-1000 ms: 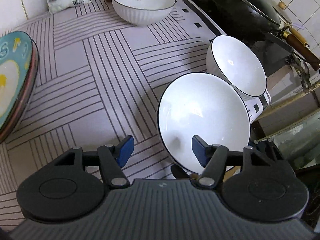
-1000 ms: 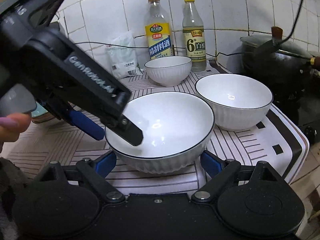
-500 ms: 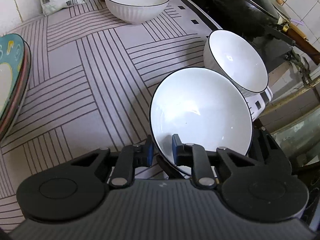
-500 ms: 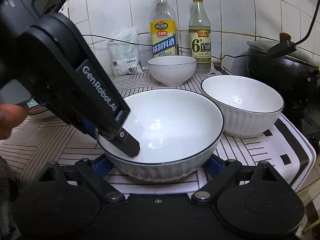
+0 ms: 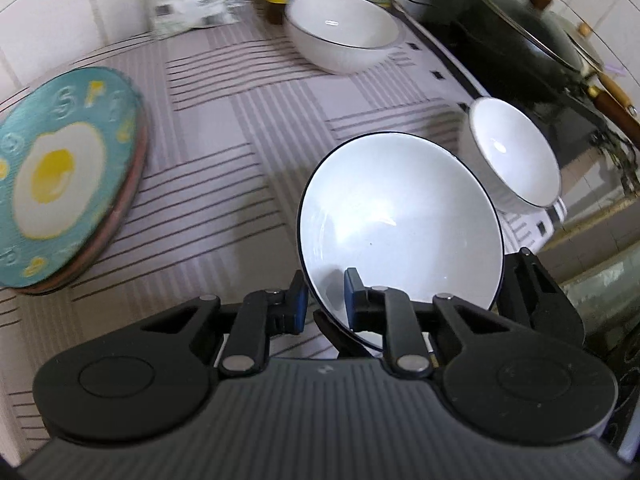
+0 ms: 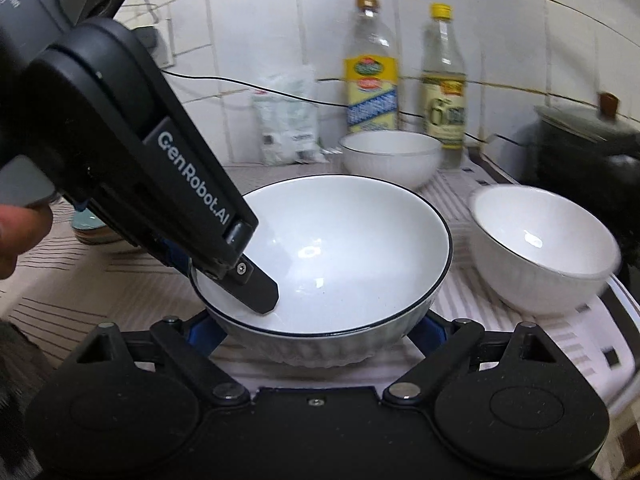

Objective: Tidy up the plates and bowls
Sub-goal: 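Lift the bowl with the left gripper, set it beside the plates, open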

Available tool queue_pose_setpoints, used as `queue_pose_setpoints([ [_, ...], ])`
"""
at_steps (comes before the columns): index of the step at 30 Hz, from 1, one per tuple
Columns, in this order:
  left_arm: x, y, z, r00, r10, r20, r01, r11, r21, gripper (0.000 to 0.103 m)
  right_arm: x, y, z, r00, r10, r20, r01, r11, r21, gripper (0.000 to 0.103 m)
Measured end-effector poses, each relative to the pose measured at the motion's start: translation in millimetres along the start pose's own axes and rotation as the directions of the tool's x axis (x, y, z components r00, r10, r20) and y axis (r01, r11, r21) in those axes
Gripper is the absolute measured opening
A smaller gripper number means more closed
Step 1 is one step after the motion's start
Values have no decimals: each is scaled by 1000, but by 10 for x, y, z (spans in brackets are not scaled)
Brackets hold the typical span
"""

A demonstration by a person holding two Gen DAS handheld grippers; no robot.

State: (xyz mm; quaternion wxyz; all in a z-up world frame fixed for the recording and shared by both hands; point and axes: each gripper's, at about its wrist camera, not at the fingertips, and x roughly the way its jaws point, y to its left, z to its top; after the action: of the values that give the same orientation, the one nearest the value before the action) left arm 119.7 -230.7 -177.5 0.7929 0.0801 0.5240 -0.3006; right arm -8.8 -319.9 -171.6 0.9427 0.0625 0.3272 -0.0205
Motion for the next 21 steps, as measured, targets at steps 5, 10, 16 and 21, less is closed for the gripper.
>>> queue_pose_setpoints([
  [5, -82, 255, -29, 999, 51, -5, -51, 998, -38, 18, 138, 240, 99, 998, 58, -4, -58, 997, -55, 95],
  [10, -115, 468, -124, 997, 76, -29, -78, 995, -70, 19, 256, 422, 115, 993, 119, -26, -121, 989, -86, 95],
  [16, -81, 625, -168, 995, 91, -38, -95, 990, -105, 19, 382, 563, 117, 987, 153, -46, -157, 982, -107, 95],
  [21, -32, 712, -199, 994, 96, -52, -102, 988, -115, 20, 465, 637, 94, 983, 174, -67, -181, 976, -121, 95],
])
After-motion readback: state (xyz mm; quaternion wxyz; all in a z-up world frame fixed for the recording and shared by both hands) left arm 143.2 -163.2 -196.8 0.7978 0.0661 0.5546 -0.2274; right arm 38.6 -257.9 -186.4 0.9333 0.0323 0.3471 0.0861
